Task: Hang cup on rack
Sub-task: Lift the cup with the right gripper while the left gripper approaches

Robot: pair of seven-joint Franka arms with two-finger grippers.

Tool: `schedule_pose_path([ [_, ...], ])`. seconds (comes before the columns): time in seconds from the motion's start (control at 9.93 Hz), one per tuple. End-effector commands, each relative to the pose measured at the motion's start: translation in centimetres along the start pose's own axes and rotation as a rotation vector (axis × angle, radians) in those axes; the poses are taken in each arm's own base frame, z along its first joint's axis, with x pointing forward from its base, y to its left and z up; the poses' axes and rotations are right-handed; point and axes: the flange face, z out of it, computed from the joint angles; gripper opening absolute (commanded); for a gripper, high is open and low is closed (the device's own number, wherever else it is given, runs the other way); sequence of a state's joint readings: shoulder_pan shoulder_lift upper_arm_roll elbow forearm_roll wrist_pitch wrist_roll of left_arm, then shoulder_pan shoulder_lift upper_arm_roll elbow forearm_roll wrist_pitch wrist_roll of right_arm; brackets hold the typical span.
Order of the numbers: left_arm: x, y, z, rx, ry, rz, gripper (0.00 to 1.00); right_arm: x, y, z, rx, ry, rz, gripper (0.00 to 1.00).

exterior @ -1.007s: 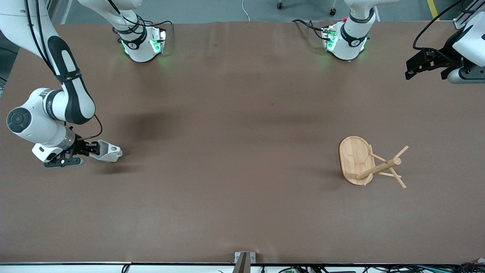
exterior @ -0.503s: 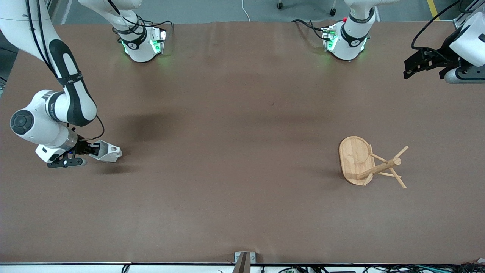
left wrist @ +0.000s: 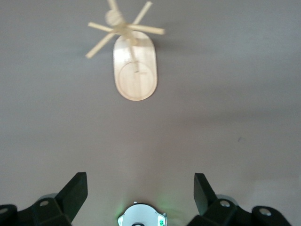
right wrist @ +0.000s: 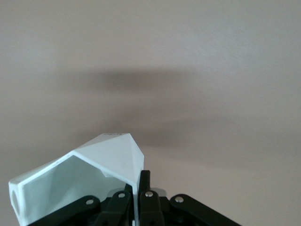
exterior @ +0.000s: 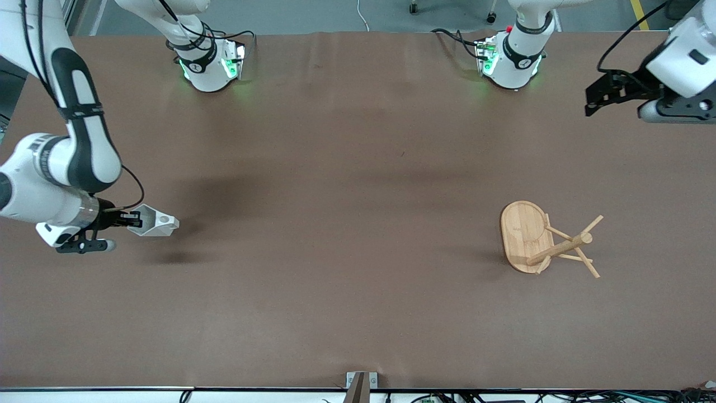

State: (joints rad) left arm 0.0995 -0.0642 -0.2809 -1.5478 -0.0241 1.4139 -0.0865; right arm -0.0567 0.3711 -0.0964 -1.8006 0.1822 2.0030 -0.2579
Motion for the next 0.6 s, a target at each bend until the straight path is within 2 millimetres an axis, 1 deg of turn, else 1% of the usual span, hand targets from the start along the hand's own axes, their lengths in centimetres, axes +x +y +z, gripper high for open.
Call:
schedule_pose_path([
  [0.0,1.1,2.5,1.9,-0.027,-0.016,0.032,1.00,1.3,-5.7,-4.1,0.079,-0.016,-0.033,0.03],
  [0.1,1.2,3.1,1.8,-0.072,-0.013,0.039,1.00,1.3,-10.0,-4.2,0.150,-0.041,-0.062,0.02],
  [0.2,1.3,3.4,1.8,-0.119,-0.015,0.068,1.00,1.0,-13.8,-3.9,0.281,-0.071,-0.045,0.01],
  [0.3,1.6,4.3,1.9,-0.181,-0.024,0.094,1.00,0.7,-17.7,-3.7,0.406,-0.090,-0.051,0.01],
  [0.4,1.2,6.2,1.5,-0.227,-0.024,0.158,1.00,0.4,-21.1,-3.6,0.519,-0.103,-0.058,0.01],
  [0.5,0.9,8.6,1.7,-0.263,-0.023,0.268,1.00,0.0,-25.0,-3.5,0.652,-0.123,-0.073,0.01],
])
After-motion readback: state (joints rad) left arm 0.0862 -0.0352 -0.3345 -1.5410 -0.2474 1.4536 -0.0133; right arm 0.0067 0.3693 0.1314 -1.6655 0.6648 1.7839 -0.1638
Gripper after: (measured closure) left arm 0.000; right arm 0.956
